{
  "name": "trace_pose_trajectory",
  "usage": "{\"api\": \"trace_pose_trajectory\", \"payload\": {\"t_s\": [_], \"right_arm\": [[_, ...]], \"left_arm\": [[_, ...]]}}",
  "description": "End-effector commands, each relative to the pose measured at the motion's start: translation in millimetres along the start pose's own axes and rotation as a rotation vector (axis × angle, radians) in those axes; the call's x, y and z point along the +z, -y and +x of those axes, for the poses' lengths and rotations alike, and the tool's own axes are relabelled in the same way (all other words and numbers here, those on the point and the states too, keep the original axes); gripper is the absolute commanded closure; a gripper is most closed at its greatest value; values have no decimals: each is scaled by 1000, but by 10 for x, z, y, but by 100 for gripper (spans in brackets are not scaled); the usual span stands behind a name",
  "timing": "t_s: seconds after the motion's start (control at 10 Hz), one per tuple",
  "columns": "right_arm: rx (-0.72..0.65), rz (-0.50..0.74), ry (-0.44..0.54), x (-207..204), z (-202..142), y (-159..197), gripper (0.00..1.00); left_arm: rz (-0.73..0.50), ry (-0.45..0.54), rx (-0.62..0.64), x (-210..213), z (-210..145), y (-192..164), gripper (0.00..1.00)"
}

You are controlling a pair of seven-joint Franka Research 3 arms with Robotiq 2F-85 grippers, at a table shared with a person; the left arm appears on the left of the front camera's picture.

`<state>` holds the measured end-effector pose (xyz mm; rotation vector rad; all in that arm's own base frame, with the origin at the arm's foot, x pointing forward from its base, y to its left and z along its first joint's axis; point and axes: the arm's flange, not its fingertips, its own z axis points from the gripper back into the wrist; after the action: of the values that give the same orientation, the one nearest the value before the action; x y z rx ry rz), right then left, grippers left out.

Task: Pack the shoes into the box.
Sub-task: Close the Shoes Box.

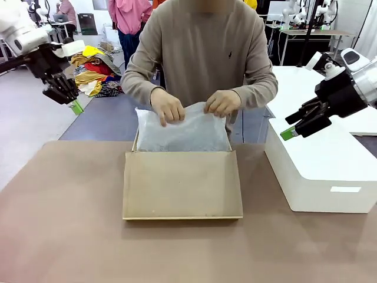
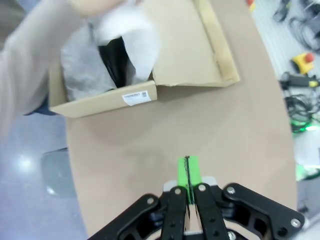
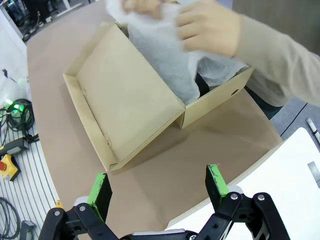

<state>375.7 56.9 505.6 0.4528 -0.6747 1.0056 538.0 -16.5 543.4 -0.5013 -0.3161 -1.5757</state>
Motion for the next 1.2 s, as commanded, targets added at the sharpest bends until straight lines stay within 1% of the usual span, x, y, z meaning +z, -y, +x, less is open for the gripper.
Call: {"api": "trace_pose_trajectory", "payload": {"t_s": [0.0,0.4,0.8,0.9,1.1], "right_arm": [[24,9,34,-21,7,40,0],[24,9,34,-21,7,40,0],[24,9,34,-21,7,40,0],[24,9,34,-21,7,40,0],[24,9,34,-21,7,40,0]], "left_arm": [[-2,67,11,-150,-124,-7,100],[-73,109,83,-455,-385,-69,100],[-136,161,118,-690,-476,-106,100],[-108,105,111,-641,-469,-123,100],[-108,105,111,-641,-469,-123,100]]}}
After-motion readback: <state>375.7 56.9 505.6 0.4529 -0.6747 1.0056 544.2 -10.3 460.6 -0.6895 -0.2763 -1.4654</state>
